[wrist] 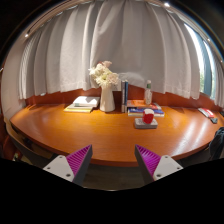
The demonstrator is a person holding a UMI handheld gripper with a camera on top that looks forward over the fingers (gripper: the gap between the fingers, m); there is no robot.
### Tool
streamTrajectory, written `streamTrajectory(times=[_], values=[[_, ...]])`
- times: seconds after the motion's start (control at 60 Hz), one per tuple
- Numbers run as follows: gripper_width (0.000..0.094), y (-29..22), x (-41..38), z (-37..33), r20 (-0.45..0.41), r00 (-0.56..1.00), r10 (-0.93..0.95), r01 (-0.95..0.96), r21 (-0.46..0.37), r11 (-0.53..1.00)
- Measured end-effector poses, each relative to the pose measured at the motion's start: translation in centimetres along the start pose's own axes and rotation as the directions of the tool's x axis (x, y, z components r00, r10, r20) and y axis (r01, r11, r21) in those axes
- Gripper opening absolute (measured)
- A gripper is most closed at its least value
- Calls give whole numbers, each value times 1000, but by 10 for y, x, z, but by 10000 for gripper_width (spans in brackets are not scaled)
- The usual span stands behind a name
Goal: Unplug charger
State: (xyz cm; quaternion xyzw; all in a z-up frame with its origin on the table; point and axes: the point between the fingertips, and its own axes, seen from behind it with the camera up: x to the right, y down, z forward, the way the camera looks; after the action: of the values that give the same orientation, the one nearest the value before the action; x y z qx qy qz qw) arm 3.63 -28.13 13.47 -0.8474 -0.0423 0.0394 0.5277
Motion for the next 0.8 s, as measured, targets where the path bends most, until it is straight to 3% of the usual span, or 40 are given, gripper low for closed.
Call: streamTrajectory(times=[0.167,0.417,0.75,0.8], values=[[859,10,44,31,-51,998,23,-24,-29,999],[861,-5,140,141,-144,989,23,-29,-45,999],[850,-62,211,284,-147,989,19,-21,-12,1000],[802,-64,212,299,-127,992,26,-27,-4,1000]])
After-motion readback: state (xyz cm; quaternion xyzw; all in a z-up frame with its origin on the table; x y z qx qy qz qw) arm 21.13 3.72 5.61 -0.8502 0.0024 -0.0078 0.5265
